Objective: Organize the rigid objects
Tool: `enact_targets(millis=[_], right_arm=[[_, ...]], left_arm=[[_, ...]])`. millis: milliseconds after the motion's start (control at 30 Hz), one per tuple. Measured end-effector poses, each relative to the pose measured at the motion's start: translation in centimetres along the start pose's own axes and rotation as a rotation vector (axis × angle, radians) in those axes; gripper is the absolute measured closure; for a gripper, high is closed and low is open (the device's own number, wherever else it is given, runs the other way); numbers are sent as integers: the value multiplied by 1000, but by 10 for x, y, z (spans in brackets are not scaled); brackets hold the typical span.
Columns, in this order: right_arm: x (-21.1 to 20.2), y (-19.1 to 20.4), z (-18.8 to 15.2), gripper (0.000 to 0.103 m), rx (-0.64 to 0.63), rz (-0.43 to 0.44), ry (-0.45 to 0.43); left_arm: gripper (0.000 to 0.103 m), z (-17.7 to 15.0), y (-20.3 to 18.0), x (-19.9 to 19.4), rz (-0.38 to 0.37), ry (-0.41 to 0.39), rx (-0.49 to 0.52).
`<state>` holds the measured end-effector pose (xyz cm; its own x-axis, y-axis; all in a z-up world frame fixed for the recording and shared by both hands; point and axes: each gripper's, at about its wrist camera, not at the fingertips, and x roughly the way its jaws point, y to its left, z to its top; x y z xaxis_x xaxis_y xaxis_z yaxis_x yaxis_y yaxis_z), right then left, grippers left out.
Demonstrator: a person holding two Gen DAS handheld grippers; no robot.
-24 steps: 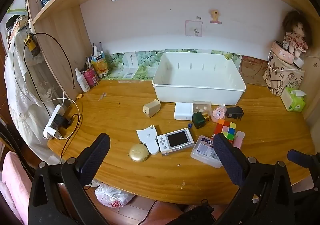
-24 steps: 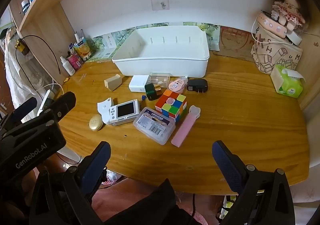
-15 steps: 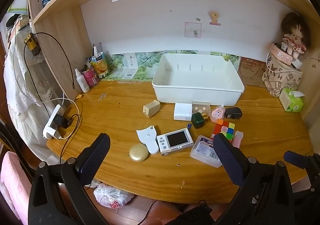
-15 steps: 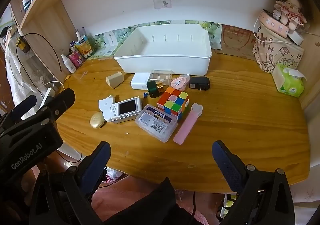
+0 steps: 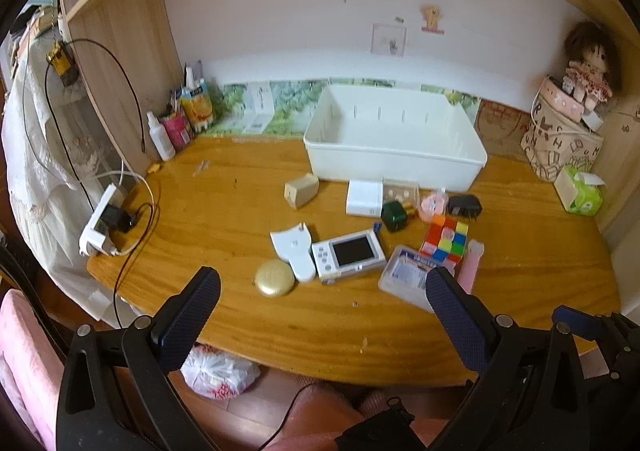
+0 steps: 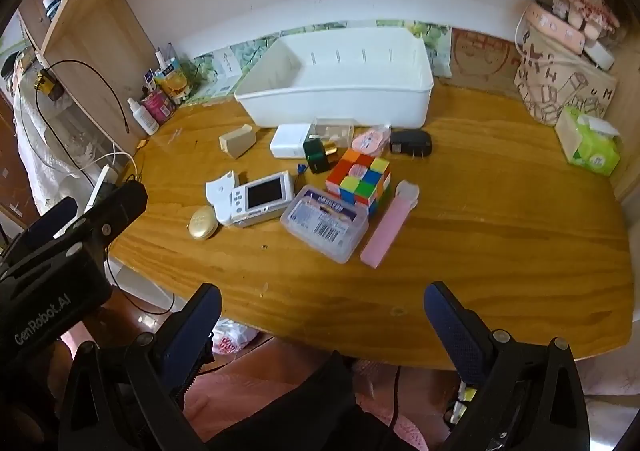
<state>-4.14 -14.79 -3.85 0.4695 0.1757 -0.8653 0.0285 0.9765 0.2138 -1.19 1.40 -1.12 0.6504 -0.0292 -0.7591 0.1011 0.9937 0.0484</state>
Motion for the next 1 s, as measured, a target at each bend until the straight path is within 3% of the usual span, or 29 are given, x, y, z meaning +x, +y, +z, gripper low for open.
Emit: enact_targets(millis=[800,1000], right_arm=[[51,-14,-20,2,140,49,252],[70,-34,-15,9,236,40,308]], left_arm=[[1,-28,17,56,-54,305,-63],[1,-17,10,78,-53,351,-40]])
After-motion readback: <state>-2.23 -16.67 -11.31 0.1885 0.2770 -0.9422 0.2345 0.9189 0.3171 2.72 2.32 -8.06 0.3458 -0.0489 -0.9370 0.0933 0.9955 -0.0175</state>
